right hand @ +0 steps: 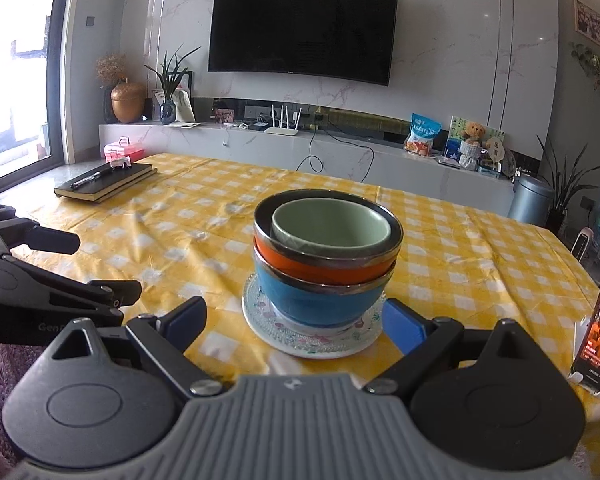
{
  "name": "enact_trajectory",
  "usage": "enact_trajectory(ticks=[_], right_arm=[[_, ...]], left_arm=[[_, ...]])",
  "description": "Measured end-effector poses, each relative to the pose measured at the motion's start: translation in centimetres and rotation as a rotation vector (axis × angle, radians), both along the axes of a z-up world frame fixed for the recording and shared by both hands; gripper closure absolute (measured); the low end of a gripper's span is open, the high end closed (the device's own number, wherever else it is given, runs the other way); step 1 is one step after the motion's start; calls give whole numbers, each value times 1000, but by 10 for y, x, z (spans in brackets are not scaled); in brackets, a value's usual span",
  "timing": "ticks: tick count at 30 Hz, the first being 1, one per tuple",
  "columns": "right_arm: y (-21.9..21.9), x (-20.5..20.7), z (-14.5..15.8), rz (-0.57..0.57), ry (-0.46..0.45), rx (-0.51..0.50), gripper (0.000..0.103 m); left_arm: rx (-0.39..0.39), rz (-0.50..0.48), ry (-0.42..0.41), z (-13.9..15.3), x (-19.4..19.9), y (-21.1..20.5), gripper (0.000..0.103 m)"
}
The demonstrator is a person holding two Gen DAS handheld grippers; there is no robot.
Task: Organize plates and bowls
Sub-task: 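Open both grippers and pull them back from the bowl stack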
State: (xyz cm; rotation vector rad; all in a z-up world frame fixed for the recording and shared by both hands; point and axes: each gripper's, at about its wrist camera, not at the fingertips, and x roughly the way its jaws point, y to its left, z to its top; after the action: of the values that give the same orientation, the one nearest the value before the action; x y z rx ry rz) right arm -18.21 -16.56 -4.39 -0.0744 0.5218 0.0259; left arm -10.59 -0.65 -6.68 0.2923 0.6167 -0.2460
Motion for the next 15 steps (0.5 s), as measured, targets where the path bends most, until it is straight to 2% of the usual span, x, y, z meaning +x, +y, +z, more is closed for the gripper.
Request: enact_trajectory(ticks=[5, 15], right_arm=[[-2, 3, -5, -15, 31, 11, 10], [2, 1, -5, 3, 21, -2, 10]], left_arm=[[-5, 21, 20, 0, 0, 4, 12], [-9, 23, 25, 2, 0, 5, 12]])
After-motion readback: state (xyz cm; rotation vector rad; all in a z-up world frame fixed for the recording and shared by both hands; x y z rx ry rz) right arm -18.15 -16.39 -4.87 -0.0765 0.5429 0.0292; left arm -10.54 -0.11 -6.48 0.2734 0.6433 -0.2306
